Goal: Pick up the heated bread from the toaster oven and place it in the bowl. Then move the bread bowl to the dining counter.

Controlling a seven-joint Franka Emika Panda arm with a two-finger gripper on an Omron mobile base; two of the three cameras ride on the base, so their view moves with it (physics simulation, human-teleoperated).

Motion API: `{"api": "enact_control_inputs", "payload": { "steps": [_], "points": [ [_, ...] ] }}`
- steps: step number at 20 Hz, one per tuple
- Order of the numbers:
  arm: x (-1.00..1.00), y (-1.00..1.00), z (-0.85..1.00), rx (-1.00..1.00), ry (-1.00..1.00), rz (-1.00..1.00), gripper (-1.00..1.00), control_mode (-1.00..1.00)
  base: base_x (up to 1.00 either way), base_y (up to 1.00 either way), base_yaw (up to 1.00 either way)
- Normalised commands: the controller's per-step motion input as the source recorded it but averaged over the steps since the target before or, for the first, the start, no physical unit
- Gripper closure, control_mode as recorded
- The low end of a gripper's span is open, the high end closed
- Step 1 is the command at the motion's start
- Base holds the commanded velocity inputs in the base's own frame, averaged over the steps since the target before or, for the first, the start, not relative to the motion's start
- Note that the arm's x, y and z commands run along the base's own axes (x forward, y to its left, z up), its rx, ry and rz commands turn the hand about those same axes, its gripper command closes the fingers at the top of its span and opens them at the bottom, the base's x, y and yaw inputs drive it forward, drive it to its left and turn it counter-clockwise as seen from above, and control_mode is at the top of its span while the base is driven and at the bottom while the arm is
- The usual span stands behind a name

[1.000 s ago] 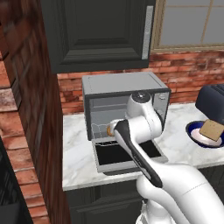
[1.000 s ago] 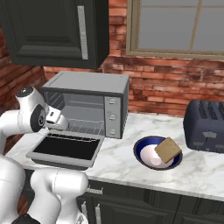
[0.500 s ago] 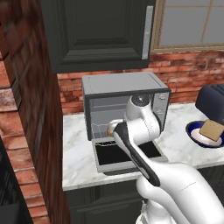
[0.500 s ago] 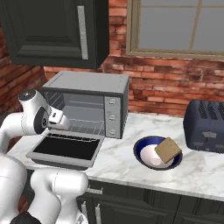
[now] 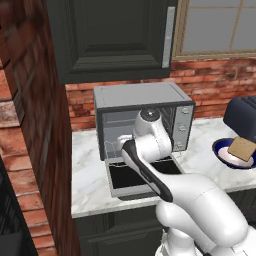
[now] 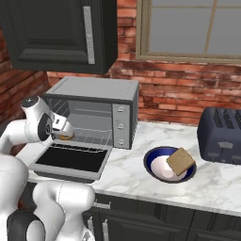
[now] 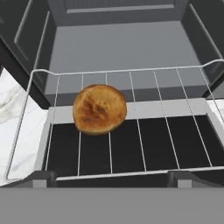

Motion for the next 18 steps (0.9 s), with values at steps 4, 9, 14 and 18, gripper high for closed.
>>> {"api": "enact_control_inputs", "payload": {
  "steps": [4,9,14,18],
  "points": [
    [0.19,0.0,-0.28,0.0,0.0,0.0,-1.0,-1.0,0.0,0.0,0.0],
    [0.19,0.0,-0.35,0.0,0.01,0.0,-1.0,-1.0,0.0,0.0,0.0],
    [0.14,0.0,-0.21,0.0,0.0,0.0,-1.0,-1.0,0.0,0.0,0.0],
    [0.14,0.0,-0.12,0.0,0.0,-0.01,-1.0,-1.0,0.0,0.0,0.0]
  ]
}}
